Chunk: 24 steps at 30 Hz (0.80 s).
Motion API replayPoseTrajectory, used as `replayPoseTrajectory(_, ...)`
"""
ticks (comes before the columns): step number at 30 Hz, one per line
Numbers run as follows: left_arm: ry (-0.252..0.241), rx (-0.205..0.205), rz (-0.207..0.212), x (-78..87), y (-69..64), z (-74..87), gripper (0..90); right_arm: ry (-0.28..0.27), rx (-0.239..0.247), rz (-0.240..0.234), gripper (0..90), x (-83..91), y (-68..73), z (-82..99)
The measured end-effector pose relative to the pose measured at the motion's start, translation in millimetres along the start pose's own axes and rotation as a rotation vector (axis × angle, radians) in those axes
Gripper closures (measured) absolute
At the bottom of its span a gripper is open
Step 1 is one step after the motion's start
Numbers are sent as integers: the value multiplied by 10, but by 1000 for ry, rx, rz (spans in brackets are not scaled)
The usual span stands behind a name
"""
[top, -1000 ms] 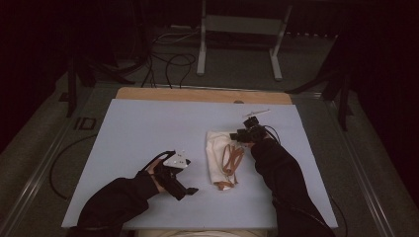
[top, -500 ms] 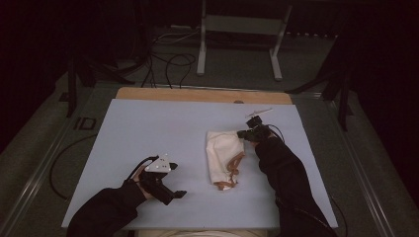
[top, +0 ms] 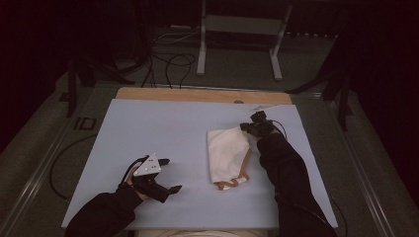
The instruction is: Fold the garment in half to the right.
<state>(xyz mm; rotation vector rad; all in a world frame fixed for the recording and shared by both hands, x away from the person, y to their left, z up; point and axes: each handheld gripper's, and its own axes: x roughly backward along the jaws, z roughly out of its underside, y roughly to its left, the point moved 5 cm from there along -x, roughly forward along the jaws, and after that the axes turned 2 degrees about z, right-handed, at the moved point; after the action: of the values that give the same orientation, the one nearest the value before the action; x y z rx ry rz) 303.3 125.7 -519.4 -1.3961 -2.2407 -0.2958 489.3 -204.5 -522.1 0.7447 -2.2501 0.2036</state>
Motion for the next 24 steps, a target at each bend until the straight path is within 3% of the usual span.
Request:
replayPoseTrajectory(9, -8, 17, -60, 21, 75, 66, 7, 28, -15, 20, 880, -127, -43, 127)
replayPoseTrajectory(24, -13, 38, -85, 19, 144, 111, 6, 62, -18, 50, 877, -212, -89, 236)
